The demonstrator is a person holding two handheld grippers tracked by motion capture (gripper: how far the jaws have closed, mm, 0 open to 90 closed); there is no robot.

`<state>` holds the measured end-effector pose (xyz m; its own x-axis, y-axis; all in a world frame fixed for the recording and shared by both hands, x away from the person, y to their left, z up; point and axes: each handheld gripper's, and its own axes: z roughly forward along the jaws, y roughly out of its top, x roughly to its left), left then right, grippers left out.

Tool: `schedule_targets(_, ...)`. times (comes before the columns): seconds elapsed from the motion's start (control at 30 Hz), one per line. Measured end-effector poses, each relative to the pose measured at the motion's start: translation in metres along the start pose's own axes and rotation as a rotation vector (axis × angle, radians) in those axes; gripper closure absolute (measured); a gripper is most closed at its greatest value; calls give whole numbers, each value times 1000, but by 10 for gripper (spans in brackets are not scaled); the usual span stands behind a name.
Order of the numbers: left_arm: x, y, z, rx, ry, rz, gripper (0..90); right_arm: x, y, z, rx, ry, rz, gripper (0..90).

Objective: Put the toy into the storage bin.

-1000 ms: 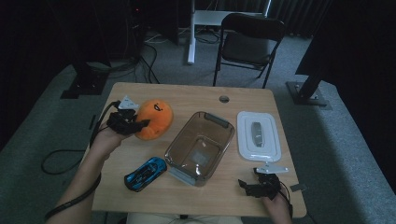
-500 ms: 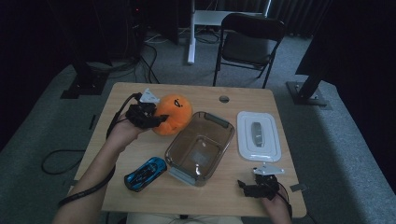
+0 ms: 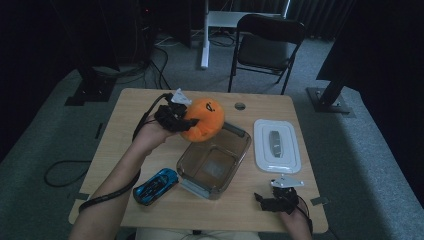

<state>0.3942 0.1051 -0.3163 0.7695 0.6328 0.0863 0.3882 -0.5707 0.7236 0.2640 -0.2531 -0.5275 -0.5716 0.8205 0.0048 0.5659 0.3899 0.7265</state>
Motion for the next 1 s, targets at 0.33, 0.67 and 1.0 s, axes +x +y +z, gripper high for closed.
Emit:
schedule_targets(0.33, -21, 8, 27, 33, -65, 32, 671, 0, 0, 0, -2, 0, 3, 138)
schedule_targets(0.67, -34, 5, 45, 76, -92, 68, 670, 0, 0, 0, -2, 0, 2, 138)
schedule_targets(1.0, -40, -2, 58, 101, -114, 78, 669, 0, 0, 0, -2, -1, 2, 138)
